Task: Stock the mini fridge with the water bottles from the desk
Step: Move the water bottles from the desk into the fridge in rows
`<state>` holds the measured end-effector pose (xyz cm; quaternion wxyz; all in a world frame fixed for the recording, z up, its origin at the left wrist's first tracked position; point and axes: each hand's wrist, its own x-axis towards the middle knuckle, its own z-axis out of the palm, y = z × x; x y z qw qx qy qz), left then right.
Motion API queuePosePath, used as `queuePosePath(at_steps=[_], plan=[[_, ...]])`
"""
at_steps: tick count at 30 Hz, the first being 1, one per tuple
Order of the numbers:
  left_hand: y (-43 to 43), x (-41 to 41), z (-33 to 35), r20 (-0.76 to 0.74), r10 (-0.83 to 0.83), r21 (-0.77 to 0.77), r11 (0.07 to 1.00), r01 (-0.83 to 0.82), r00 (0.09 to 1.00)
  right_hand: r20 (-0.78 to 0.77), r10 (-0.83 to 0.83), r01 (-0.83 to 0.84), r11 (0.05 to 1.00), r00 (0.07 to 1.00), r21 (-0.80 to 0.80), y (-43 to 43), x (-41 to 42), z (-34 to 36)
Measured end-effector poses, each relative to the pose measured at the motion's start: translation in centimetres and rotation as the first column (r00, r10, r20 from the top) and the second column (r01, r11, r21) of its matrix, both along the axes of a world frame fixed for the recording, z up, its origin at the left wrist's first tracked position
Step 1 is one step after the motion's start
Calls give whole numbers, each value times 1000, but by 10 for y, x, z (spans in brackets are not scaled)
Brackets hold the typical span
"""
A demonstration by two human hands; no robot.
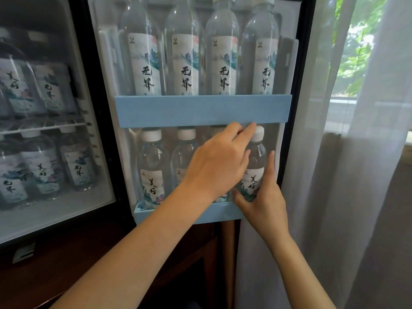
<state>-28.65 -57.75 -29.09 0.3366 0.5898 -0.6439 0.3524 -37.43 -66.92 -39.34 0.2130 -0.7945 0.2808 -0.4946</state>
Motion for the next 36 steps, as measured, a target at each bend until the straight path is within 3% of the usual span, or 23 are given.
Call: queuePosePath(at_steps=[14,20,27,36], plan=[[9,8,-17,36,-33,-40,999,34,999,-32,10,-8,998,999,65,2,0,10],[40,19,-50,-24,-73,-180,981,67,997,-64,12,-5,995,998,99,5,1,15],[74,37,-82,-143,-47,-210,977,16,989,26,-32,28,992,999,127,12,5,10],[84,58,-74,-184,20,-219,974,-61,983,-34,-57,59,997,998,53,18,1,12]])
